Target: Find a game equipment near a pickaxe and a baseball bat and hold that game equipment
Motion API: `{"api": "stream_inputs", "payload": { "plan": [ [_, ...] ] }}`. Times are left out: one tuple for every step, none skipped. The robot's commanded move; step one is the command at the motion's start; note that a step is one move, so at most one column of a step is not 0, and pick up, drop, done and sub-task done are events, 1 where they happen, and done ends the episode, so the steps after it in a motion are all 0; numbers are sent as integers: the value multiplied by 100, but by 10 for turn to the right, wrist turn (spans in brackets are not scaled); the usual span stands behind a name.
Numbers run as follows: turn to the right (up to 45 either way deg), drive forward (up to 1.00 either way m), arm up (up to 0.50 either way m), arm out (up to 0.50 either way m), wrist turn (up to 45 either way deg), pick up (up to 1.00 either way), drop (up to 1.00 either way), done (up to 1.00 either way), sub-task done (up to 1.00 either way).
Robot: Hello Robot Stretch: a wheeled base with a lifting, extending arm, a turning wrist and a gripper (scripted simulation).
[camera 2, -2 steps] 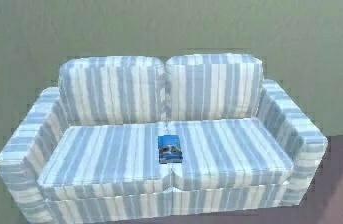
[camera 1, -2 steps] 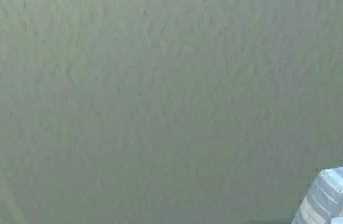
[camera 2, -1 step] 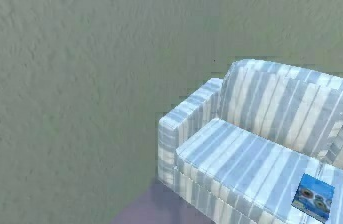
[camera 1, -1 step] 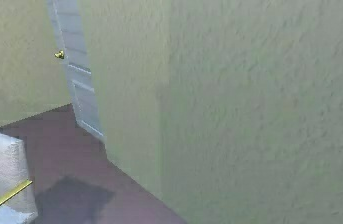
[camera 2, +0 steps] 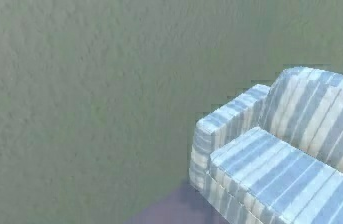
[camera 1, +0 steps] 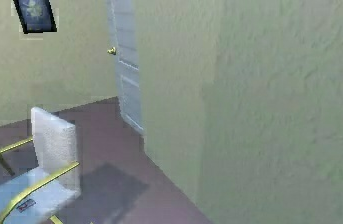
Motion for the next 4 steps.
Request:
{"api": "stream_inputs", "payload": {
  "plan": [
    [0, 75, 0, 0, 0, 0, 0, 0, 0],
    [-450, 0, 0, 0, 0, 0, 0, 0, 0],
    [-450, 0, 0, 0, 0, 0, 0, 0, 0],
    [-450, 0, 0, 0, 0, 0, 0, 0, 0]
  ]
}}
